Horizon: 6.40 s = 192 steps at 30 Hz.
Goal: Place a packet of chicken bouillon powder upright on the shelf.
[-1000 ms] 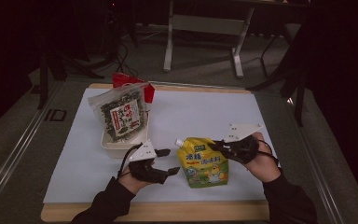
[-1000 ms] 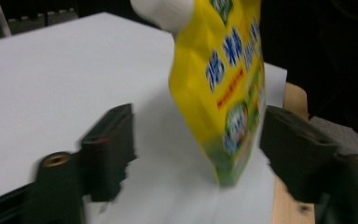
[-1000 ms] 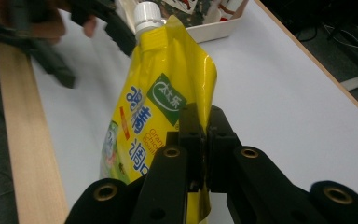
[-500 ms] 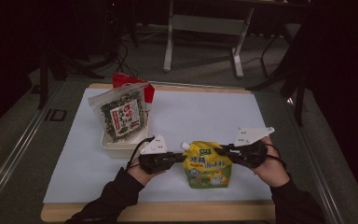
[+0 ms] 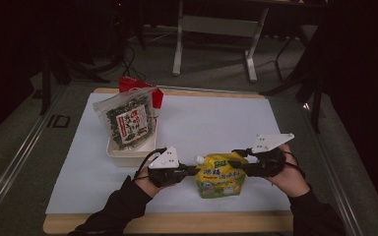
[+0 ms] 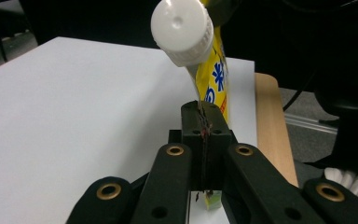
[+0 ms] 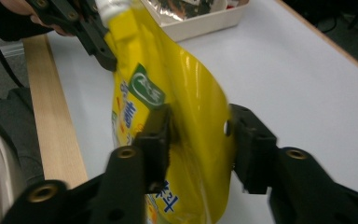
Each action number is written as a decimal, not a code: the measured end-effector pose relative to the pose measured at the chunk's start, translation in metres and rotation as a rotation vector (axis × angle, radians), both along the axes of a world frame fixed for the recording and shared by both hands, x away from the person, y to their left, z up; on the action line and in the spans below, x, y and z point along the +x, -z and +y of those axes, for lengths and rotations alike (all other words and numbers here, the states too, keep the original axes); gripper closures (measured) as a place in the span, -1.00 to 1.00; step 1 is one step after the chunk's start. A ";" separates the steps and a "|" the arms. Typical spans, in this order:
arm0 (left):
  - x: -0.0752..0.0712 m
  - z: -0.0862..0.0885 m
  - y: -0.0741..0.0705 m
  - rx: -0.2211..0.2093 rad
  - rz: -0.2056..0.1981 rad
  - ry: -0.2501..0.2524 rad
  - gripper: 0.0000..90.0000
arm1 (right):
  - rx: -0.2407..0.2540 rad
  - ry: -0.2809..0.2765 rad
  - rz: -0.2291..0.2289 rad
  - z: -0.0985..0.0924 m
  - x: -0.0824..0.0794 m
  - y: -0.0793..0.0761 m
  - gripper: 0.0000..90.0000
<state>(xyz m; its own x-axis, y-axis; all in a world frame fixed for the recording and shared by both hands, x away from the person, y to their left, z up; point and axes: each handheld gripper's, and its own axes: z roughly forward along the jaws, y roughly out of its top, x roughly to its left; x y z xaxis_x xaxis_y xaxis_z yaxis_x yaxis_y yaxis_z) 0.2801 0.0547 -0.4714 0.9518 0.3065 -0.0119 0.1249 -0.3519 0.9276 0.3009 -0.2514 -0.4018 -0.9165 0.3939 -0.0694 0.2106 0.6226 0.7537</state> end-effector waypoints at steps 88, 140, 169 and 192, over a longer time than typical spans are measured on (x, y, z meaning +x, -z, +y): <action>-0.047 0.075 0.056 -0.015 0.110 -0.252 -0.98 | 0.207 -0.218 -0.067 0.146 0.061 -0.058 1.00; -0.058 0.084 0.062 -0.014 0.129 -0.272 -0.98 | 0.267 -0.341 0.057 0.250 0.089 0.005 1.00; -0.057 0.083 0.063 -0.008 0.128 -0.265 -0.98 | 0.224 -0.315 0.088 0.242 0.089 0.036 0.92; -0.057 0.080 0.062 -0.001 0.122 -0.259 -0.98 | 0.171 -0.192 0.073 0.197 0.091 0.043 -0.47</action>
